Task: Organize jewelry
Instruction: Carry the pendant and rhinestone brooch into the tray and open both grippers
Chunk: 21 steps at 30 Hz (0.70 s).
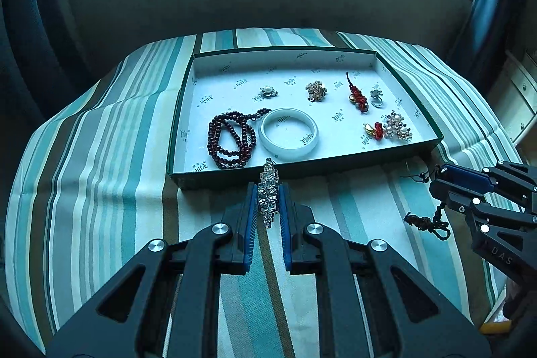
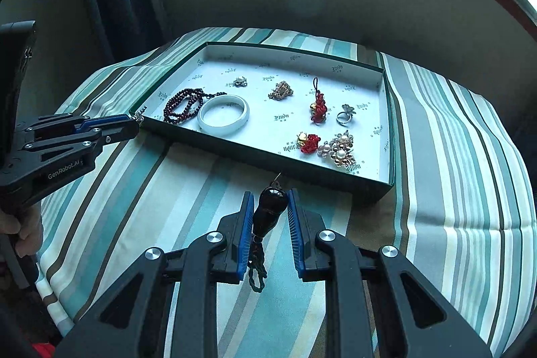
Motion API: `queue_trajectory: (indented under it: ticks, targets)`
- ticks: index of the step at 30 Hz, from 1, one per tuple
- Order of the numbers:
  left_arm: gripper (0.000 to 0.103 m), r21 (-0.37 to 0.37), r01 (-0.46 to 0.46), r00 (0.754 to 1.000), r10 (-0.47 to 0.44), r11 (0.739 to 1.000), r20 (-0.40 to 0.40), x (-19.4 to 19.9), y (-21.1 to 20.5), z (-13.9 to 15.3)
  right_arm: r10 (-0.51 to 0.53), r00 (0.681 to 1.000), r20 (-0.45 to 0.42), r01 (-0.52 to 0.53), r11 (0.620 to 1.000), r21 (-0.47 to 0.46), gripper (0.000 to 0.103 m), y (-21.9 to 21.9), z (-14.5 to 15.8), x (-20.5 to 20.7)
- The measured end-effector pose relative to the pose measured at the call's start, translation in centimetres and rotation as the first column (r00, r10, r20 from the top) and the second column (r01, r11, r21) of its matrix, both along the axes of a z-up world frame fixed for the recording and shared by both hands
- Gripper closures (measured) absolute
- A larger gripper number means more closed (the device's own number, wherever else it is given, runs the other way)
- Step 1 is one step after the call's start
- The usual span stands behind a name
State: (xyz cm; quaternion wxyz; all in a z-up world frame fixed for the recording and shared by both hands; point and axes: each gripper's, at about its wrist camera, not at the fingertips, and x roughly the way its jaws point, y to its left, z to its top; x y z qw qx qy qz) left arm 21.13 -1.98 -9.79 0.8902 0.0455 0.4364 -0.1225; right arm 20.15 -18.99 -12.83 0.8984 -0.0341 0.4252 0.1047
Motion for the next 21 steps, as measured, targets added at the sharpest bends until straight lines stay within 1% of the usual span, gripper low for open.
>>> queue_trajectory:
  ticks: [6,12,17,21]
  targets:
    - [0.09,-0.007,-0.005,0.998,0.005,1.0,0.059,2.1,-0.4,1.9,-0.013,0.997,0.077,0.011,1.0,0.016,0.082,-0.2,2.5,2.3]
    - [0.09,-0.016,-0.022,0.992,0.024,1.0,0.121,5.8,-0.9,3.6,-0.028,0.99,0.139,0.024,0.999,0.026,0.082,-0.7,4.3,5.9]
    - [0.09,-0.012,-0.041,0.99,0.042,0.999,0.138,9.3,-1.3,3.3,-0.056,0.987,0.153,0.051,0.998,0.032,0.082,-1.5,4.1,9.4]
    - [0.09,-0.002,-0.063,0.991,0.063,0.998,0.116,12.2,-1.4,1.8,-0.081,0.987,0.138,0.077,0.996,0.038,0.082,-2.3,3.0,12.4]
